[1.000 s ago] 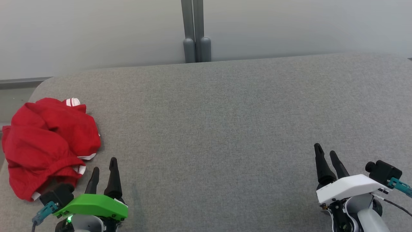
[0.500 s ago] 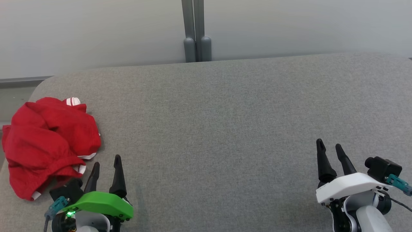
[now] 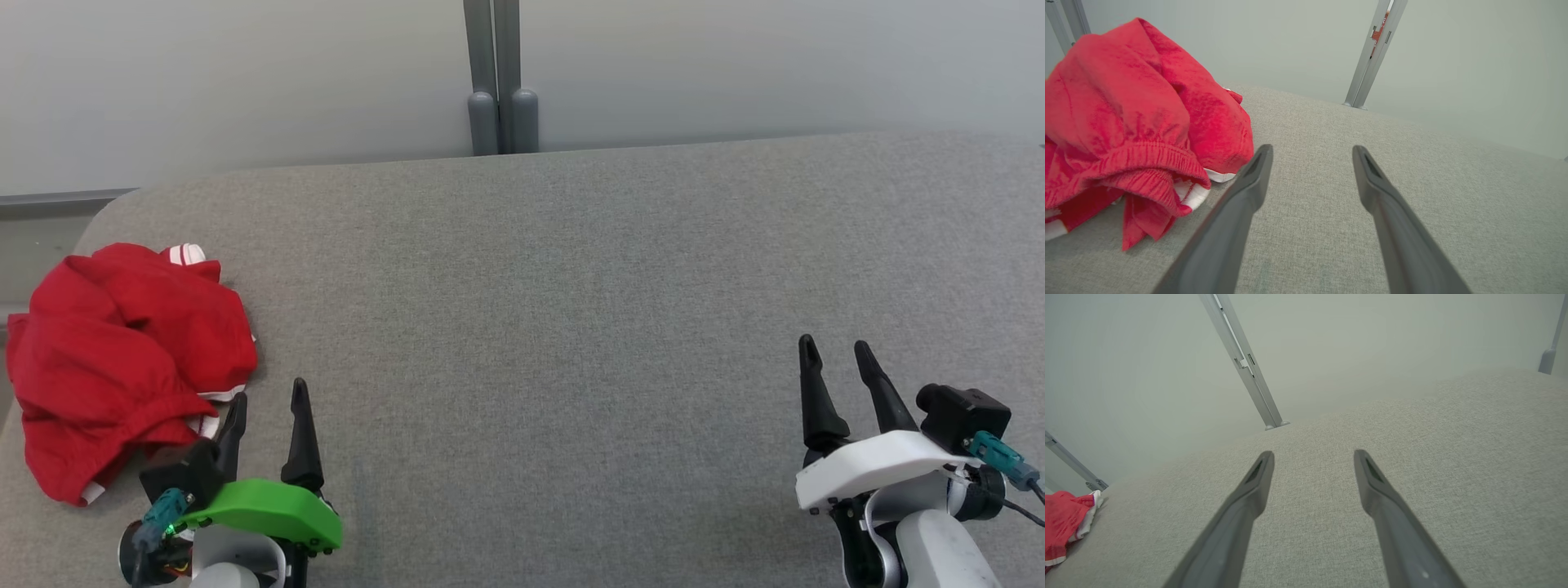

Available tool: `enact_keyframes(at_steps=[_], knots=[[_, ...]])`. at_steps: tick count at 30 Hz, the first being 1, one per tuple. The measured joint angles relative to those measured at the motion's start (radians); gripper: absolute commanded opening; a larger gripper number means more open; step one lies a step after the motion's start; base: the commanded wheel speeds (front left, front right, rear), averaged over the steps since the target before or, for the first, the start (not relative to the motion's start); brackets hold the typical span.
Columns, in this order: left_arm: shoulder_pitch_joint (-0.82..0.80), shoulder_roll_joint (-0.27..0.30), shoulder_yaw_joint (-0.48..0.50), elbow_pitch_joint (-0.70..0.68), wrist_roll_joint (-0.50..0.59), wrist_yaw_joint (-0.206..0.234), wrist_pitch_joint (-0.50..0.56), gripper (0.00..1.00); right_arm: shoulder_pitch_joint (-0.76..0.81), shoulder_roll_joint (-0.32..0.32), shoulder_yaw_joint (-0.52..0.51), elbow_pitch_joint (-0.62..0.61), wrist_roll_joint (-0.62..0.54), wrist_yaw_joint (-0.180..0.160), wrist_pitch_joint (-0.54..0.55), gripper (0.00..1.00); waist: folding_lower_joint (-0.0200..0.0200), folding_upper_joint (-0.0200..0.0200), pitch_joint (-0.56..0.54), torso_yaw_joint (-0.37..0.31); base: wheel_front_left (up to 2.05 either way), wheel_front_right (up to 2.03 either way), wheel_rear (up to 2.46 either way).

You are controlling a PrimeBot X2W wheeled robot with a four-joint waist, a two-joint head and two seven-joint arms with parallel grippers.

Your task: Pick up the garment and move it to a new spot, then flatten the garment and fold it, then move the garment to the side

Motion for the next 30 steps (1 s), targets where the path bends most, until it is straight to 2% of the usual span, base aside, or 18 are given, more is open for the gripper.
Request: enact_keyframes(at_steps=[30], knots=[[-0.004,0.002,-0.003,0.024,0.236,0.026,-0.062,1.0,-0.011,0.0,0.002,0.026,-0.231,0.001,-0.062,1.0,0.0,0.0,-0.005,0.003,0.0,0.0,0.0]])
